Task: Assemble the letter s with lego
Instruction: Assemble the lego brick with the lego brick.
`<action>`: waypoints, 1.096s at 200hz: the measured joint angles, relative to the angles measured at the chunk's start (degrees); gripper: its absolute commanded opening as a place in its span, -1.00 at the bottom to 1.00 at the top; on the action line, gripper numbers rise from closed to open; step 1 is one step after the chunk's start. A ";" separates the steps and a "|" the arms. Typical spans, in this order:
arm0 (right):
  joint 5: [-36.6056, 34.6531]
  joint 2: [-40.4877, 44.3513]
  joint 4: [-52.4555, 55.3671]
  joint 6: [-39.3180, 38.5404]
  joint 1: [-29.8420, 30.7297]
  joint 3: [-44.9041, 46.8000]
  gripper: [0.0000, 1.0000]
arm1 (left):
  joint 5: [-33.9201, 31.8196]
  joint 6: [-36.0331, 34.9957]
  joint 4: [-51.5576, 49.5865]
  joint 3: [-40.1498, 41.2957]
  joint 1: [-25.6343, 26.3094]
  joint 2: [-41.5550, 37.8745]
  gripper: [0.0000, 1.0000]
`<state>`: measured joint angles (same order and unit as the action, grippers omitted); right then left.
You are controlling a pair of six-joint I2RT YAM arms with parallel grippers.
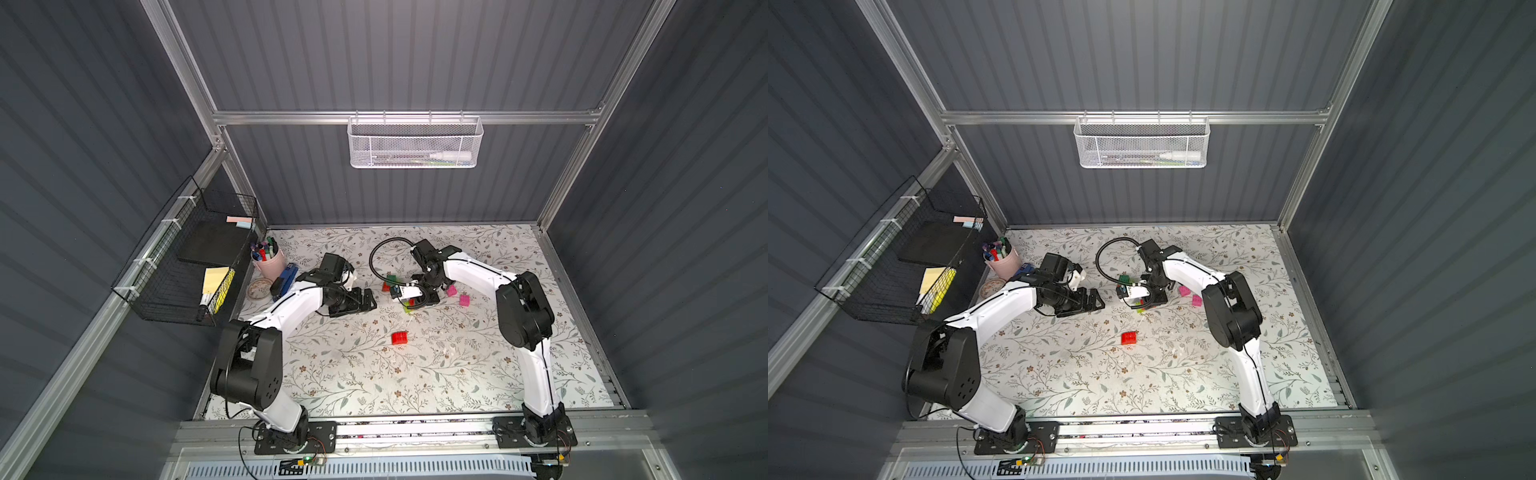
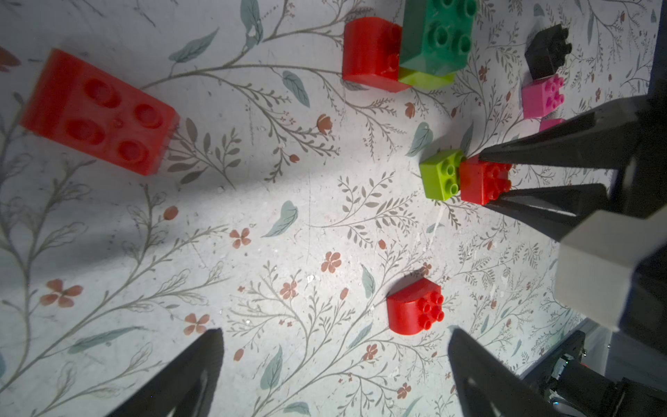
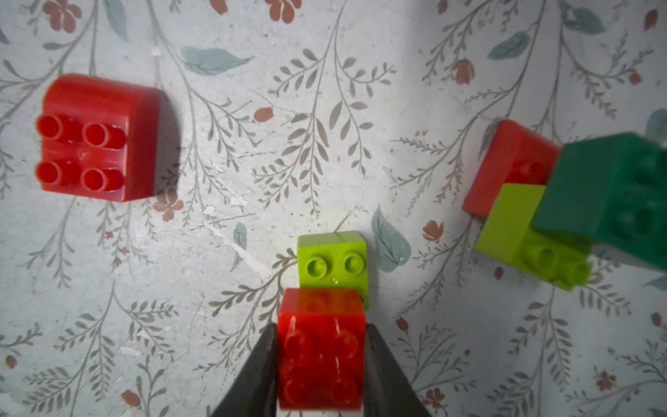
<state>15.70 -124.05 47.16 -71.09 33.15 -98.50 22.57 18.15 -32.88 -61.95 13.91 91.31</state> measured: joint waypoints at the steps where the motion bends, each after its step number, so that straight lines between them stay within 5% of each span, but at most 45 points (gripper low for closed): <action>1: 0.00 -0.02 -0.04 -0.02 0.00 0.00 -0.55 | 0.02 0.00 0.00 0.00 0.00 0.00 0.99; 219: -1.51 -3.98 4.07 -0.94 -0.72 -5.18 -0.55 | 0.39 -0.02 -0.09 -1.81 0.00 1.49 0.99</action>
<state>14.20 -128.03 51.22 -72.03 32.42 -103.68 22.96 18.13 -32.97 -63.77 13.91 92.79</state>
